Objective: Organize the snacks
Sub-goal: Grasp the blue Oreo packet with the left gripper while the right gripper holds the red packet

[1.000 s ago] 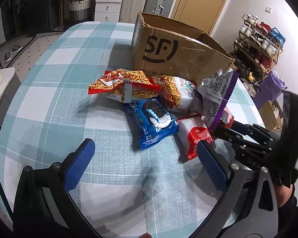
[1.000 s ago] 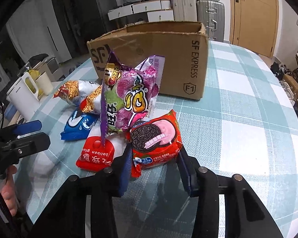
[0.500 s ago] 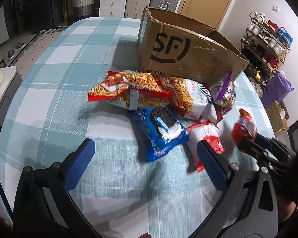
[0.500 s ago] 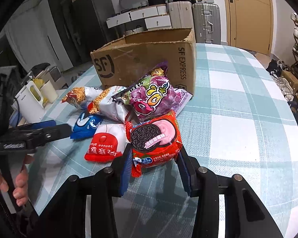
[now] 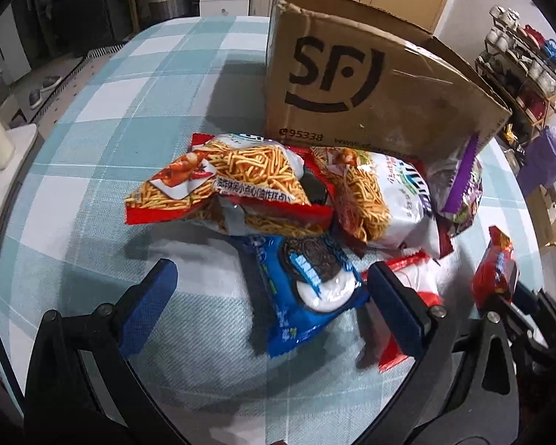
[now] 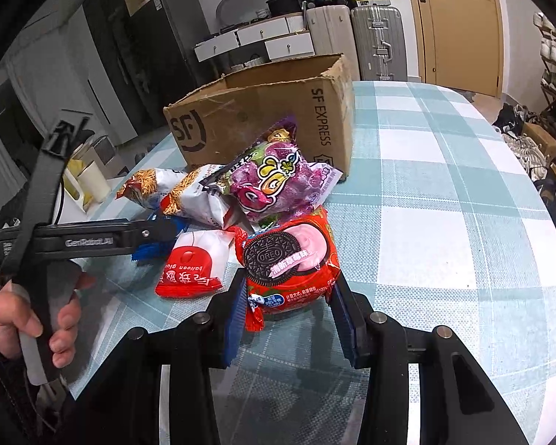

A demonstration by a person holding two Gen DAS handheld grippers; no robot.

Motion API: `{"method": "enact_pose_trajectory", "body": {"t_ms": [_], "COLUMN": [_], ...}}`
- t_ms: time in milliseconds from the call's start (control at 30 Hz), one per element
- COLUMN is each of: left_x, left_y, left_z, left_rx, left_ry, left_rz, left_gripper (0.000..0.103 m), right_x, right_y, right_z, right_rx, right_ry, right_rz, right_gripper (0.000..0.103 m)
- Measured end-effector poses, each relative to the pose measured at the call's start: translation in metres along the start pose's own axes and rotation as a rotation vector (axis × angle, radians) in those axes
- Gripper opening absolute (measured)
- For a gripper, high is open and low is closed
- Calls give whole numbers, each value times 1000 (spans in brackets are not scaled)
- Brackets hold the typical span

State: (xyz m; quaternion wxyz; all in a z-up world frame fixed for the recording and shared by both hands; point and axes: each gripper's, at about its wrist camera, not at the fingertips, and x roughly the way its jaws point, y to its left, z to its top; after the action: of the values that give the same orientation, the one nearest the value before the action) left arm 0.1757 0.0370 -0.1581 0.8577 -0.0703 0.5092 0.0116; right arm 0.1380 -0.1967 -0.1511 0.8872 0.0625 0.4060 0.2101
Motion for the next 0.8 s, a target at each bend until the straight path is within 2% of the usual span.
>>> {"method": "enact_pose_trajectory", "body": {"t_ms": [333,400,433,500,533,667,800], "left_x": [11,10,9,5,2,-5,-10], "left_y": [6,7,7,7,8,20,25], "left_z": [4,2,1,0,-1,-5,-11], "left_rx": [-20,-18,-8,19,30,34,40], "left_ry": [4,3,1,-8,-13,-2,-6], "left_rz": [1,1,7,0,-22,-114,-113], "left_gripper": [100,94,88,63,42,41,41], "right_x": [3,3,3,2,2,1,-1], "right_y": [-5,-5,-5,-5,-5,-3,1], "right_z": [-1,-1,-1,-1,-1,-1,0], "right_rx": [15,16,16,18,18,17,10], "right_ry": [5,6,5,4,3,-1,-6], "right_rz": [12,12,11,11,11,10,11], "right_gripper": [42,42,42,42,42,42,42]}}
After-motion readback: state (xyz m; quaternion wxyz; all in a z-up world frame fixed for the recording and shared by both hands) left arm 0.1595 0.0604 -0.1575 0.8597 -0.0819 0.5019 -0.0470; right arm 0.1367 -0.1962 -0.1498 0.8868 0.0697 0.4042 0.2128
